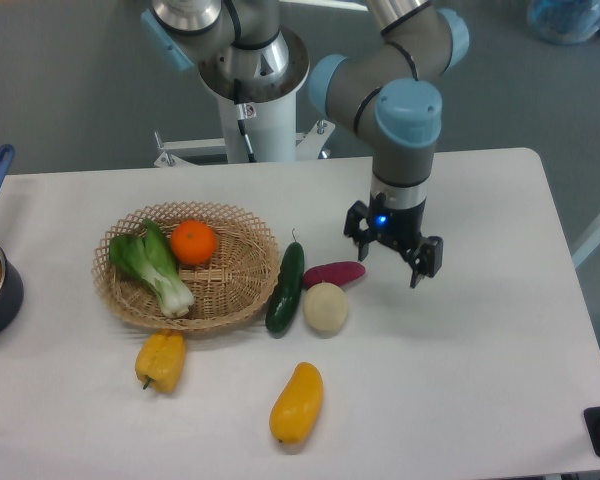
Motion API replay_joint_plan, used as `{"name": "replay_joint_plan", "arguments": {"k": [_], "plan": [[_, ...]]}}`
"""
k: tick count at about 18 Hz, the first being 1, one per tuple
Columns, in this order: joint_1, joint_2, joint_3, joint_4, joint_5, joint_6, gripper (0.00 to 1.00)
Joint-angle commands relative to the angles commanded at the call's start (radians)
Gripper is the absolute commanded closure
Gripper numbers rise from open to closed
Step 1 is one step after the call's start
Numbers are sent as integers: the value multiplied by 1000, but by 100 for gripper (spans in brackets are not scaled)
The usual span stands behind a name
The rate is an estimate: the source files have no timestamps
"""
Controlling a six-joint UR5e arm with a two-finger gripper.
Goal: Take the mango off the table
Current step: 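Move the open gripper over toward the yellow mango, then lower the open gripper around the yellow mango and close it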
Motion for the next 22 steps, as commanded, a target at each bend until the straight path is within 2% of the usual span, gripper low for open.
{"name": "replay_joint_plan", "arguments": {"k": [4,7,13,17,22], "plan": [[-81,-92,118,0,3,-236,0],[-124,-144,163,0,6,-335,0],[-164,-198,160,0,11,-359,0],[-167,-219,155,0,49,-367,0],[-206,-244,157,0,71,-405,0]]}}
